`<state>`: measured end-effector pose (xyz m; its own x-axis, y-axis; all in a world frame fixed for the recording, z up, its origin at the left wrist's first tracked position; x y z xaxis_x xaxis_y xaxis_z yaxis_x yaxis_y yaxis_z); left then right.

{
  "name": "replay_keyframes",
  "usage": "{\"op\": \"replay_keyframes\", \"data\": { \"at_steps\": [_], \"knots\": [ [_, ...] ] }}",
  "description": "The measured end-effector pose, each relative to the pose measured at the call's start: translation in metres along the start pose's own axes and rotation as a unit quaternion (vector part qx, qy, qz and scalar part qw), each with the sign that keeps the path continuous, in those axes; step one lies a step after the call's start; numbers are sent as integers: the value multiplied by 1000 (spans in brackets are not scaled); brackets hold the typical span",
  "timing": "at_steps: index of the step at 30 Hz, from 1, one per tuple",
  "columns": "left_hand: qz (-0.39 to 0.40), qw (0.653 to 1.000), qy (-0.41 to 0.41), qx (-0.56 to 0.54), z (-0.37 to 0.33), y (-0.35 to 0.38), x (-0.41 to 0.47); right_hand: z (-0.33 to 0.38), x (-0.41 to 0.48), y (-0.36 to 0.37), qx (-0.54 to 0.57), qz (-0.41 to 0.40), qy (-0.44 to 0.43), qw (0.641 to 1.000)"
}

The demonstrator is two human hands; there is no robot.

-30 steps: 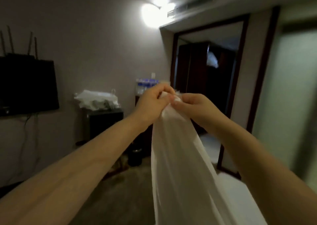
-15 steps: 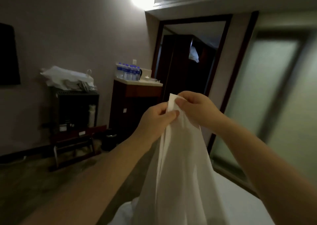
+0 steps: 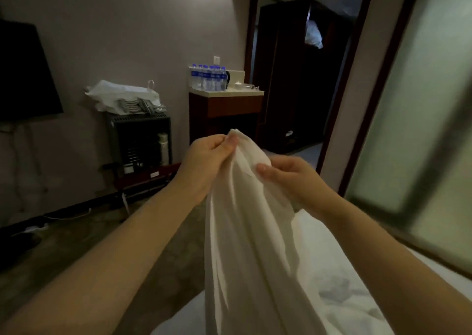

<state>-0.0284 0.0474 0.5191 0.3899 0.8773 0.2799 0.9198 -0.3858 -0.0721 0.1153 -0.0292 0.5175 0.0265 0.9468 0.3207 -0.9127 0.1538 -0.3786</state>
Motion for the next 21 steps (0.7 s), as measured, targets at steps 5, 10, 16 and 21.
{"op": "replay_keyframes", "data": {
  "at_steps": [5,10,16,21],
  "knots": [
    [4,999,-40,-25,19,-43,-12,-14,0,40,80,89,5,993],
    [5,998,-51,-19,32,-100,-45,-24,2,113,23,118,-27,992],
    [-47,995,-73,-54,52,-182,-81,-15,7,187,3,124,-91,988],
    [-37,994,-66,-74,57,-236,-94,-1,19,247,-32,102,-170,980]
  ]
}}
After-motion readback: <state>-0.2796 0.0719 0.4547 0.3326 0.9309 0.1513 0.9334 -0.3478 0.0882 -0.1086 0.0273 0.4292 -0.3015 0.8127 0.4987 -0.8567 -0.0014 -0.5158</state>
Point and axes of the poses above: each hand's wrist, its own x-axis towards the middle knuckle, its own y-axis out of the palm, z = x × y, the point moved 2 cm from there along x, towards the middle knuckle, and after that the axes turned 6 degrees about -y, right-handed, at the moved point
